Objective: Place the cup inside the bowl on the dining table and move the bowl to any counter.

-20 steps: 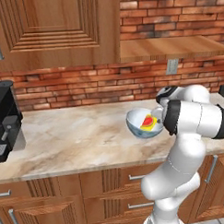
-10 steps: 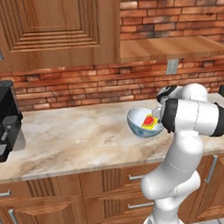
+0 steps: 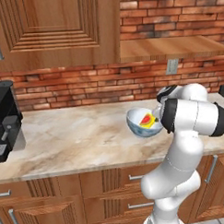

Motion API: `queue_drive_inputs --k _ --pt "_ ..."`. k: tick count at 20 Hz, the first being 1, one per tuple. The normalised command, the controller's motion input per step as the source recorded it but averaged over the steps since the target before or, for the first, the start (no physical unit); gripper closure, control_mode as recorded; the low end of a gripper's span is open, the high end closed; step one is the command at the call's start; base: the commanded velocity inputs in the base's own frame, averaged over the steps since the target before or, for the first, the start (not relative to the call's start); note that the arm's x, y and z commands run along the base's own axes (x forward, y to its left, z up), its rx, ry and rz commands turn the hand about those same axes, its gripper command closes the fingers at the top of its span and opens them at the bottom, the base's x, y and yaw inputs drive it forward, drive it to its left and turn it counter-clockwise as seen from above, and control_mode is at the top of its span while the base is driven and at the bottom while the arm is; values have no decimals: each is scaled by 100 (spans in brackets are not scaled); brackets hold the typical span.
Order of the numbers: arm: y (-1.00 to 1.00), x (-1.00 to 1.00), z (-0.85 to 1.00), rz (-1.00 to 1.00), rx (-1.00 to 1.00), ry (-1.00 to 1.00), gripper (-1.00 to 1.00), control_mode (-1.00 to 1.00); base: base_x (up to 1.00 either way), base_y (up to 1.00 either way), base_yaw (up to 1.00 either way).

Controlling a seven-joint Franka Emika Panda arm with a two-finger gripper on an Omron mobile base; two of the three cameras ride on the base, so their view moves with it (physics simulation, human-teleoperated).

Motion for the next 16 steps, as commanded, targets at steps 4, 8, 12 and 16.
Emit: queue_drive_inputs --k 4,8,12,16 --pt "1 -14 23 0 0 0 -100 -100 0 0 0" --pt "3 -51 40 0 0 0 -100 -100 0 0 0" --pt "0 -71 48 0 0 0 -100 -100 0 0 0" --pt "0 -82 48 0 0 0 -100 -100 0 0 0"
